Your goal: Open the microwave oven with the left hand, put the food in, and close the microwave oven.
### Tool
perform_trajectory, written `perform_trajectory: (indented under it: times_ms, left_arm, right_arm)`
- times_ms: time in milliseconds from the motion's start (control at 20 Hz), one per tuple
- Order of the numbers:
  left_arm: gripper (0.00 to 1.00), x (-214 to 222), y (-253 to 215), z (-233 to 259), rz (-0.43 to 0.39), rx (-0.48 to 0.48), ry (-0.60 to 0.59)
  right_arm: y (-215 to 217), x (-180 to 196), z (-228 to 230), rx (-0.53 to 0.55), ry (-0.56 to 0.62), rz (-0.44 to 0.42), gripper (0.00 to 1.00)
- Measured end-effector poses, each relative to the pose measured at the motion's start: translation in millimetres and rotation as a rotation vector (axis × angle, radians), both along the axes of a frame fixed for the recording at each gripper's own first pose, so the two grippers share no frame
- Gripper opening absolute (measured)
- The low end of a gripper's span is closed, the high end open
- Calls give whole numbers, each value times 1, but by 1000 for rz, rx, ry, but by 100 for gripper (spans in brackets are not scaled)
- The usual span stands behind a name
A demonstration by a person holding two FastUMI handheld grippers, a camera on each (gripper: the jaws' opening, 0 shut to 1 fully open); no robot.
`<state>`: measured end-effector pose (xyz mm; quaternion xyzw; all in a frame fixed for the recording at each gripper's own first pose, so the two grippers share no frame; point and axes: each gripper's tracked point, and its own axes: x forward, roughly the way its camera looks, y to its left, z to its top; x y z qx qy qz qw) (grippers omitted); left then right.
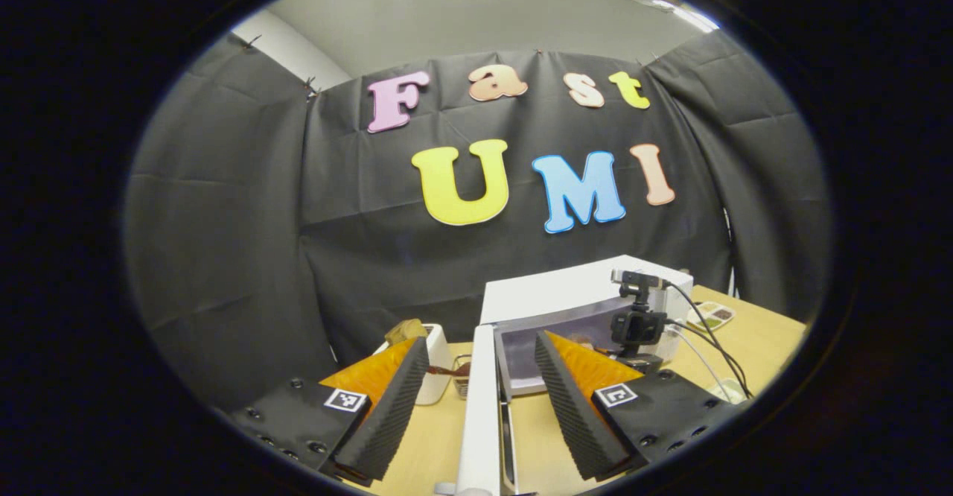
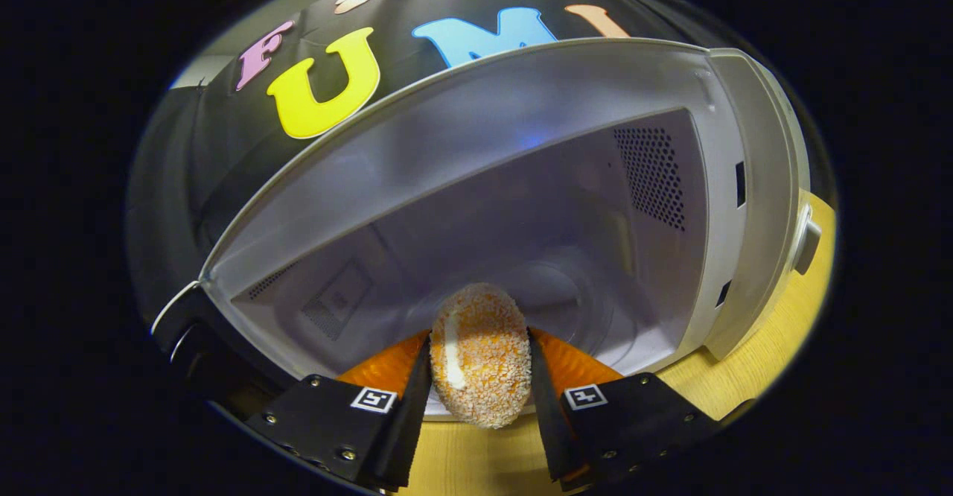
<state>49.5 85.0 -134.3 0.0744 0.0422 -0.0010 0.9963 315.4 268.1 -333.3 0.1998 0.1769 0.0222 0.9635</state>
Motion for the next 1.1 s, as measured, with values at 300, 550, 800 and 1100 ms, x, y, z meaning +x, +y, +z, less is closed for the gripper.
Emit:
perform_trajectory:
  times_ms: [300, 550, 800, 1100]
  left_arm:
    - [99, 0, 1, 2, -9, 13, -3]
    - [95, -2, 9, 16, 8, 1, -31]
    - [99, -6, 20, 22, 35, -46, -28]
    - [95, -29, 42, 28, 72, -26, -30]
  right_arm:
    - [0, 2, -15, -54, 22, -20, 92]
    - [-6, -30, 7, -101, 19, 52, 93]
    - [-27, -93, 109, -294, -161, 165, 93]
    - [-99, -194, 191, -357, -238, 231, 97]
